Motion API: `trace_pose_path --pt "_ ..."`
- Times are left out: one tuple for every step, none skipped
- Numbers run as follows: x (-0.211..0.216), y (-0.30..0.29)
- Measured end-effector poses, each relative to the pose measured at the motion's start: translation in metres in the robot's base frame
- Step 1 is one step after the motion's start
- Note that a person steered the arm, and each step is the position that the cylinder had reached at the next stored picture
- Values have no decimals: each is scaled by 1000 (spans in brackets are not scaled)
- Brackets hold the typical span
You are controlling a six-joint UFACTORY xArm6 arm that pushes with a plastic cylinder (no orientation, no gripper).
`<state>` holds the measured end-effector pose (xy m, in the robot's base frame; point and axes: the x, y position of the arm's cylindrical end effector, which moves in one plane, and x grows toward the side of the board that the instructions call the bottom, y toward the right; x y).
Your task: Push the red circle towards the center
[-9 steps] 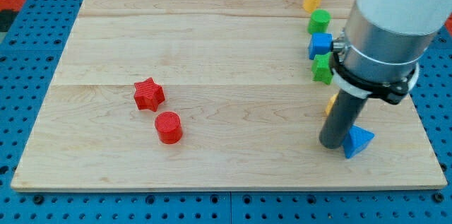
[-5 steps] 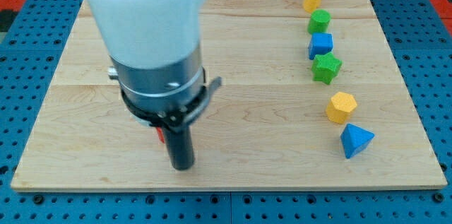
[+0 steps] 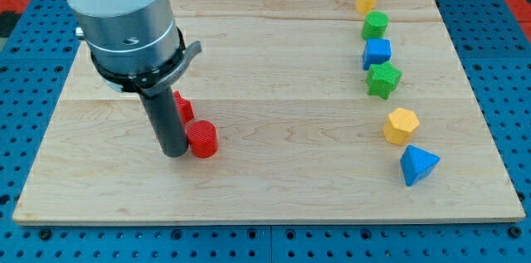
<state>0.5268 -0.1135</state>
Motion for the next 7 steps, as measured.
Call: trace_pose_path --pt "1 24" --pt "1 54" --pt "-10 78" --pt "-36 78" --pt "-58 79" --pt "-57 97" --pt "-57 112"
